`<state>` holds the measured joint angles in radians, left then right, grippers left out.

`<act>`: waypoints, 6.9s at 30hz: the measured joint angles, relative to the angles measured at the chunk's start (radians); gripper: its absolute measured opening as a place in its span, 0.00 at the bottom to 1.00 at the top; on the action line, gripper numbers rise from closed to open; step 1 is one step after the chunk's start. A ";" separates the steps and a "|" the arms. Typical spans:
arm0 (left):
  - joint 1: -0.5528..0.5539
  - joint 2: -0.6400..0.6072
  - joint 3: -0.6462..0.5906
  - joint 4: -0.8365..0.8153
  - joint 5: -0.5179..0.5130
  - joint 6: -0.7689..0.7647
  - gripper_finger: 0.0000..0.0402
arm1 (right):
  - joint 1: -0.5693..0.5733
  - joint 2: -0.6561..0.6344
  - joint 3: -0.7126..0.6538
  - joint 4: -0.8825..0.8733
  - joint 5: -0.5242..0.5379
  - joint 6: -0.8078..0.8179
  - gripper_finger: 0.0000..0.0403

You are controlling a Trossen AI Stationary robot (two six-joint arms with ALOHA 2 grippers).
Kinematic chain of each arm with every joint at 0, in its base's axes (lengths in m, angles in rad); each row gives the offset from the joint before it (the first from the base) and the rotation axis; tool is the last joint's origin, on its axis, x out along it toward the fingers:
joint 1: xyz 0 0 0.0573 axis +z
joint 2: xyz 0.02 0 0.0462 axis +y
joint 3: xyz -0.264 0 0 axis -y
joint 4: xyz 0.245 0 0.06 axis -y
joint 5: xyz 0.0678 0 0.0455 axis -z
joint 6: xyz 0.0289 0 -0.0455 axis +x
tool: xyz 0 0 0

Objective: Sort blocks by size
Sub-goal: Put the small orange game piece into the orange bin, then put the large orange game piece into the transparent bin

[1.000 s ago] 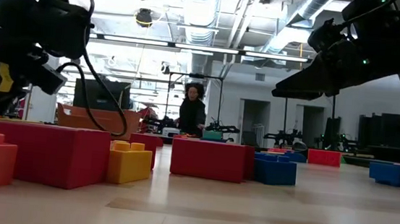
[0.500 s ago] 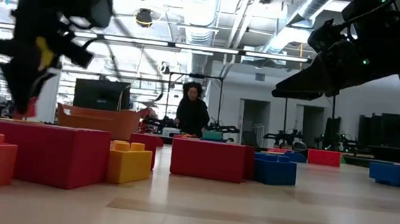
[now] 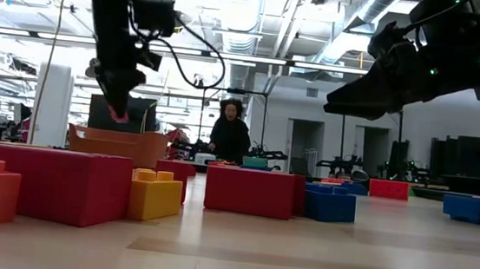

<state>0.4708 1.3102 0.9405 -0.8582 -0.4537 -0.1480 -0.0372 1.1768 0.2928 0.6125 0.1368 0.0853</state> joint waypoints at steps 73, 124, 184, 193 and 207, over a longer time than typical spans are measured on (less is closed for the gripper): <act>0.037 0.831 0.692 0.119 0.342 0.001 0.58 | 0.031 0.165 0.065 0.029 -0.008 -0.061 0.64; -0.083 0.835 0.767 -0.359 -0.075 1.248 0.67 | 0.027 0.165 0.065 0.015 -0.004 -0.066 0.64; -0.381 0.451 0.700 -0.645 0.631 0.077 0.32 | 0.035 0.166 0.064 -0.019 -0.003 -0.057 0.64; -0.699 0.333 0.524 -0.582 0.735 -0.389 0.32 | 0.035 0.166 0.064 -0.031 0.020 -0.052 0.64; -0.985 0.305 0.293 -0.414 0.873 -0.735 0.34 | 0.028 0.166 0.064 -0.030 0.030 -0.032 0.64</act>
<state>-0.5140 1.6154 1.2335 -1.2726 0.4192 -0.8833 -0.0090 1.3426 0.3569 0.5827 0.1669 0.0528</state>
